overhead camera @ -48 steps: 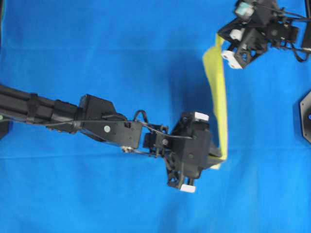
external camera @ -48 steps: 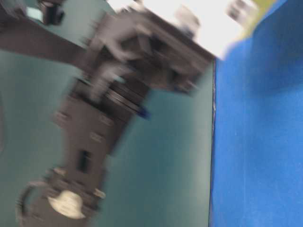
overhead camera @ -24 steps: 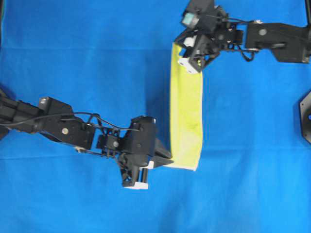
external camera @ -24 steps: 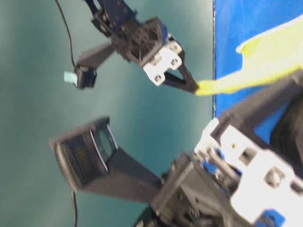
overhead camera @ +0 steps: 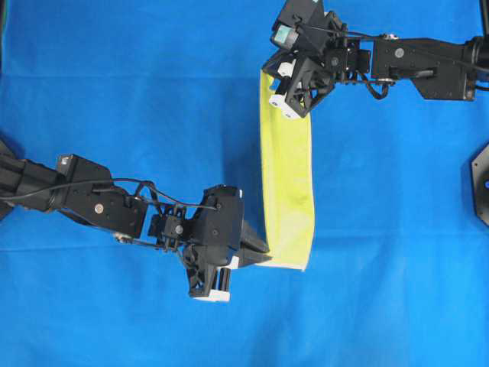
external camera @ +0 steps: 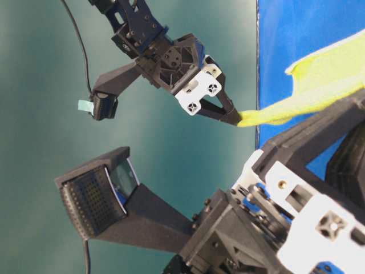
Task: Fold the yellow towel.
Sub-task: 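Lay the strip down, release, and pull both grippers outward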
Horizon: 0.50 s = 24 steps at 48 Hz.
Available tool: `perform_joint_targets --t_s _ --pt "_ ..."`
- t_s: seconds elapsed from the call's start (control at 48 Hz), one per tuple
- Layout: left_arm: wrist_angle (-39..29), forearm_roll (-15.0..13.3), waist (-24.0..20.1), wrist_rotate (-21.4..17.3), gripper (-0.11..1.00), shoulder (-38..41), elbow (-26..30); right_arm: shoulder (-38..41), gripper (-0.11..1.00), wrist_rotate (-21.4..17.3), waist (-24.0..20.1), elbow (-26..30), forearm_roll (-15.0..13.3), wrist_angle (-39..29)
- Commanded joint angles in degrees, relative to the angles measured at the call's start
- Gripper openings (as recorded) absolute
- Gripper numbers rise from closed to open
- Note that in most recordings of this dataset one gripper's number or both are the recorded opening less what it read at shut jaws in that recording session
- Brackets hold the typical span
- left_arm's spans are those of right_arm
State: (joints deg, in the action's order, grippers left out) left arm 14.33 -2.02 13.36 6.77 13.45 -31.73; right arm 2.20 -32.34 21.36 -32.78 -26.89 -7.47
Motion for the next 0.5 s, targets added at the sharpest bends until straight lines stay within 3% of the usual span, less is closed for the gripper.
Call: perform_joint_targets --t_s 0.0,0.063,0.167,0.25,0.354,0.48 --pt "0.18 0.18 1.76 -0.18 0.03 -1.67 0.97 -1.05 0.03 0.26 0.62 1.14 -0.35 0.35" --pt "-0.35 0.18 1.58 -0.35 0.11 -2.02 0.35 -0.97 0.13 0.35 0.62 1.14 -0.44 0.35" --pt "-2.2 0.18 1.32 -0.44 0.4 -3.43 -0.44 -0.97 0.46 0.44 0.62 1.14 -0.44 0.0" --pt "-4.48 0.18 0.97 -0.35 0.64 -5.36 -1.32 -1.32 0.64 0.44 0.62 0.97 -0.44 -0.53" --pt "-7.82 0.18 0.88 0.0 0.84 -8.09 -2.72 -1.93 0.61 0.44 0.62 0.79 -0.44 -1.23" --pt "-13.36 0.18 0.97 0.18 0.82 -12.66 -5.1 -4.22 0.6 0.0 0.53 -0.09 -0.44 -2.64"
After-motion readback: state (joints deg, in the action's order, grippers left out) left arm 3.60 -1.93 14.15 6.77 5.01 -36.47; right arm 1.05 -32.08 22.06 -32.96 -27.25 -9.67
